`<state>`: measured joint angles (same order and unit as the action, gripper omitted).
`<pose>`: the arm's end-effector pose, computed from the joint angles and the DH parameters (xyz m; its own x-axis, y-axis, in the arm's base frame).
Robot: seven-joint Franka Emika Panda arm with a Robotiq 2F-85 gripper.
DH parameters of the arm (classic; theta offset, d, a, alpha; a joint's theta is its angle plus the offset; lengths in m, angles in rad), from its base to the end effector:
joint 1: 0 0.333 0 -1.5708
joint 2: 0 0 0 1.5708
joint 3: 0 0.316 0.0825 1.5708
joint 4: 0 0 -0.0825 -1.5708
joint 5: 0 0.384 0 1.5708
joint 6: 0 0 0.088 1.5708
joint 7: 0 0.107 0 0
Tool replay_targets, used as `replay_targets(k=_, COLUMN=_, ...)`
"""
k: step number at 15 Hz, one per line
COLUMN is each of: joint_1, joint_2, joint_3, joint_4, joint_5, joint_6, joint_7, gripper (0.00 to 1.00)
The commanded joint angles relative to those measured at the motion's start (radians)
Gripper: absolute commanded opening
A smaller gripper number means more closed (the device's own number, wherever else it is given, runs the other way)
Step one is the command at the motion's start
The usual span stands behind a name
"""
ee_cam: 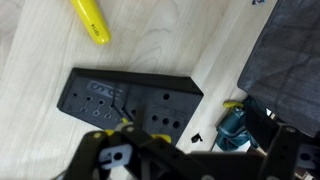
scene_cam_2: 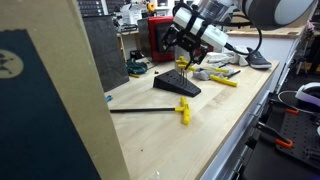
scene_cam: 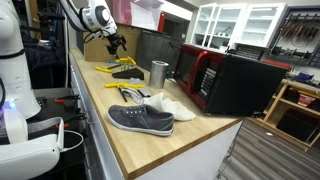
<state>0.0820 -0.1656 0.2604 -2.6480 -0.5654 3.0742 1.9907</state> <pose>0.4122 0.1921 0.3535 0.4204 -0.8945 0.1523 -0.7191 -0.4308 -0.5452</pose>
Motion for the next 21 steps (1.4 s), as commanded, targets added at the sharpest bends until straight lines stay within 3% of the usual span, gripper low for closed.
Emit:
replay_targets(k=1, joint_1=0.007, joint_2=-0.009, joint_3=-0.005, joint_4=-0.024, joint_5=0.001, joint_6=-0.007, joint_7=-0.017, gripper=1.0)
replay_targets(k=13, joint_1=-0.044, joint_2=-0.042, joint_3=0.006, joint_4=-0.037, joint_5=-0.121, joint_6=-0.035, joint_7=0.002, gripper=1.0)
replay_targets(k=21, joint_1=-0.03, joint_2=-0.058, joint_3=-0.008, joint_4=-0.054, joint_5=-0.099, joint_6=-0.093, joint_7=-0.023, gripper=1.0)
